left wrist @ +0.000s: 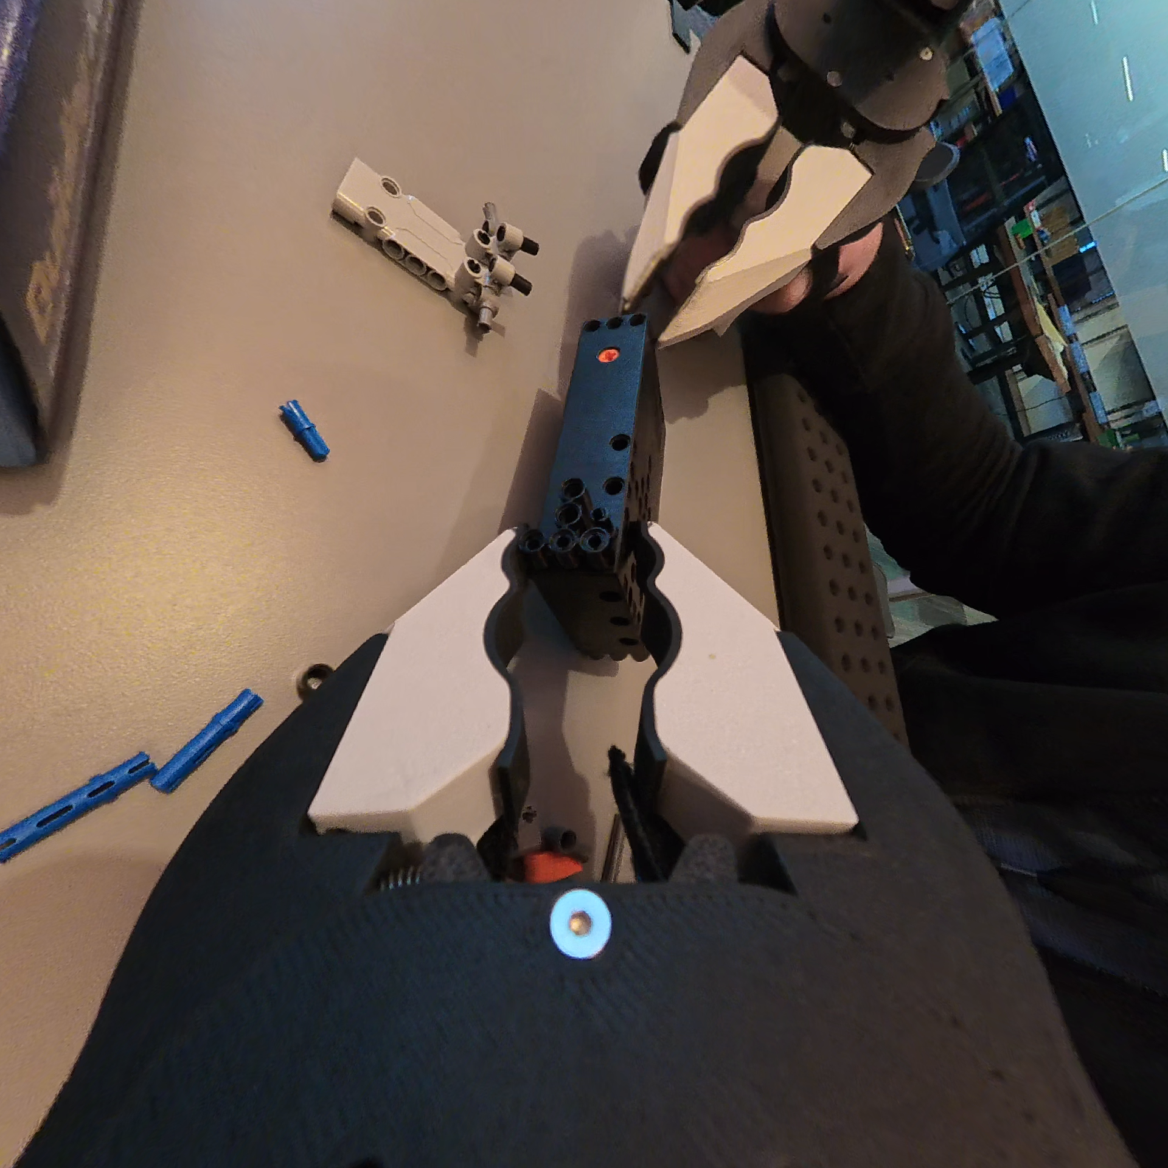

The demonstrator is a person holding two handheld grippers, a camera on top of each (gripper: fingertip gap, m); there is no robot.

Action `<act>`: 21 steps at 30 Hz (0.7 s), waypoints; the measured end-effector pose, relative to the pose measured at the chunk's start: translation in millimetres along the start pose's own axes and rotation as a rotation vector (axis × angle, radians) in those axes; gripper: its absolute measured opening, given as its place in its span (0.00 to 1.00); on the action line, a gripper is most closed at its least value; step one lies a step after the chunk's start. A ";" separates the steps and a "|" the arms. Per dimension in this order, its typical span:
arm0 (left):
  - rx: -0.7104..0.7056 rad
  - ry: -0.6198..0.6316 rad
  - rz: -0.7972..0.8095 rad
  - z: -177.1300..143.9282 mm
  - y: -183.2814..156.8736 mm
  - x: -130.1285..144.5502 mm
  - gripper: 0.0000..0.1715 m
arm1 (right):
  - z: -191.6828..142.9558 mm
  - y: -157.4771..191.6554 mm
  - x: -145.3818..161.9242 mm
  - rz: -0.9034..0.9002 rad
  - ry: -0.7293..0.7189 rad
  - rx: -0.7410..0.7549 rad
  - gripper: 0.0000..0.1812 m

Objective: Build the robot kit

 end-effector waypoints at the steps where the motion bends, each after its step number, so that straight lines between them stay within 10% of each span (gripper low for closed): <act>1: -0.001 -0.001 -0.002 -0.2 0.7 0.0 0.19 | 0.6 -0.5 0.9 -0.001 0.009 0.006 0.00; 21: 0.008 0.003 0.008 0.7 -0.1 -0.2 0.18 | 4.8 1.6 3.5 -0.017 0.039 0.014 0.08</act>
Point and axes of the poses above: each gripper's, where its closed fingertips meet, z out along the fingers, x out of its underside, y = z × x across the jaws, the point moved 3 cm from there along -z, back along the fingers, and after that the axes turned 3 degrees about -z, right-handed, at the moved point
